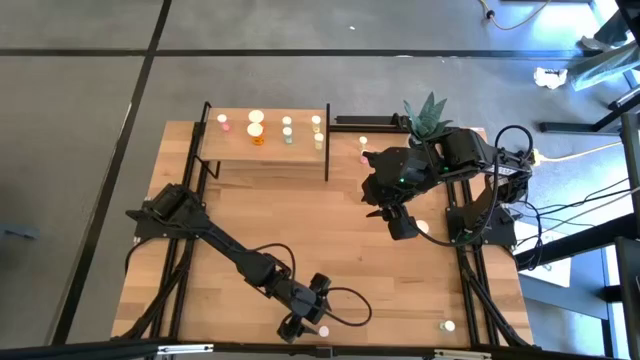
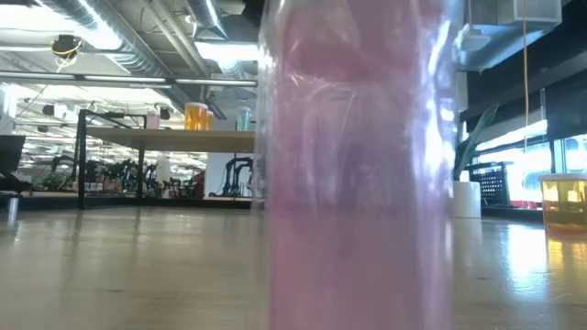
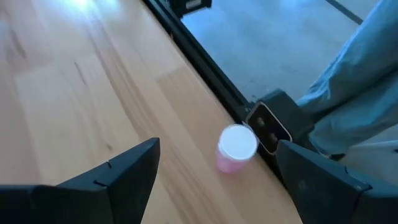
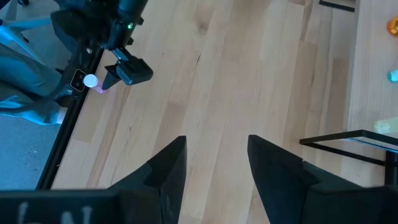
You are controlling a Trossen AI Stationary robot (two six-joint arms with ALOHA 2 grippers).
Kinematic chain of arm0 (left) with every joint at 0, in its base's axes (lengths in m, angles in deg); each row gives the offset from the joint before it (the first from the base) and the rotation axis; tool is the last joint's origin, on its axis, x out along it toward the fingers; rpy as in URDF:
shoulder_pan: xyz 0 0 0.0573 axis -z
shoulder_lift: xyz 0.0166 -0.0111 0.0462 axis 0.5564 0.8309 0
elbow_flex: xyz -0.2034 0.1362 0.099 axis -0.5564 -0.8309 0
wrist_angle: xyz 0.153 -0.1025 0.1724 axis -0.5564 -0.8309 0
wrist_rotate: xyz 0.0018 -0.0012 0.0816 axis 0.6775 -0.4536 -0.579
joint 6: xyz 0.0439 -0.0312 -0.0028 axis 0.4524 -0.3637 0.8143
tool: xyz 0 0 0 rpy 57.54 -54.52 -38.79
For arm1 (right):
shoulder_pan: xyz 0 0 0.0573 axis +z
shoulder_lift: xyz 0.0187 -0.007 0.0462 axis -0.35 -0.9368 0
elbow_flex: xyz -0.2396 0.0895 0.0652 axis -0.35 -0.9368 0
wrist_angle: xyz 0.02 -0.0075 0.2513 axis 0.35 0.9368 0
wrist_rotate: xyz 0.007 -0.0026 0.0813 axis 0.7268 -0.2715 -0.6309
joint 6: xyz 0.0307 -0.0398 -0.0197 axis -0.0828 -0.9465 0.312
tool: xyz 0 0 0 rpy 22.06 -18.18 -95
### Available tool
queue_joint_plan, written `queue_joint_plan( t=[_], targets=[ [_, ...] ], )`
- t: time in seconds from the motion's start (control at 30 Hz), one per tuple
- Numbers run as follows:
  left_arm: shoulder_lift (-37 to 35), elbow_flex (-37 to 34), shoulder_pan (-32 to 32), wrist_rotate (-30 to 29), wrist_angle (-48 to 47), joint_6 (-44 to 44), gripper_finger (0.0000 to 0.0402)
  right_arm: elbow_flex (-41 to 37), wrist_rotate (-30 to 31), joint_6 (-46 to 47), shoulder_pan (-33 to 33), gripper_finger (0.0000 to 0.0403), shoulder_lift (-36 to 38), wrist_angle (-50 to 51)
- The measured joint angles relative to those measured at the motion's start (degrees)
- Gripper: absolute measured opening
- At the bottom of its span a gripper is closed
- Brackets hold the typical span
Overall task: Pick and place medicine bottles onto shelf by color
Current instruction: Put the bottom pink pill bottle on the shelf aligned with the other pink pill bottle
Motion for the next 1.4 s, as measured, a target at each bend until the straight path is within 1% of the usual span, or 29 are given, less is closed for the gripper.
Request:
queue_joint_plan(
  t=[0.2, 0.53, 0.6, 0.73, 0.8, 0.97, 1.4],
  targets=[
    [0.53, 0.00, 0.21, 0.59, 0.22, -5.44, 0.0315, 0.00, 0.00, 0.07, 0.00, 0.0172, 0.00, -0.16],
    [0.66, 0.00, 1.51, -1.05, 0.38, -5.56, 0.0315, 0.00, 0.02, -0.73, -0.15, 0.0172, -0.02, -0.31],
    [0.66, 0.00, 2.06, -3.45, 0.40, -5.56, 0.0315, 0.00, 0.02, -1.77, -0.17, 0.0172, -0.02, -0.33],
    [0.66, 0.00, 3.69, -11.74, 1.27, -5.56, 0.0315, 0.00, 0.02, -2.00, -0.17, 0.0172, -0.02, -0.33],
    [0.66, 0.00, 4.22, -14.31, 1.35, -5.56, 0.0315, 0.00, 0.02, -2.99, -0.17, 0.0172, -0.02, -0.33],
    [0.71, 0.00, 5.40, -13.55, 2.69, -7.40, 0.0315, 0.00, 0.02, -5.98, -0.17, 0.0172, -0.02, -0.38],
    [2.57, 0.00, 5.73, -14.54, 5.60, -7.75, 0.0311, 0.00, 0.02, -6.29, -0.17, 0.0172, -0.04, -0.56]
  ],
)
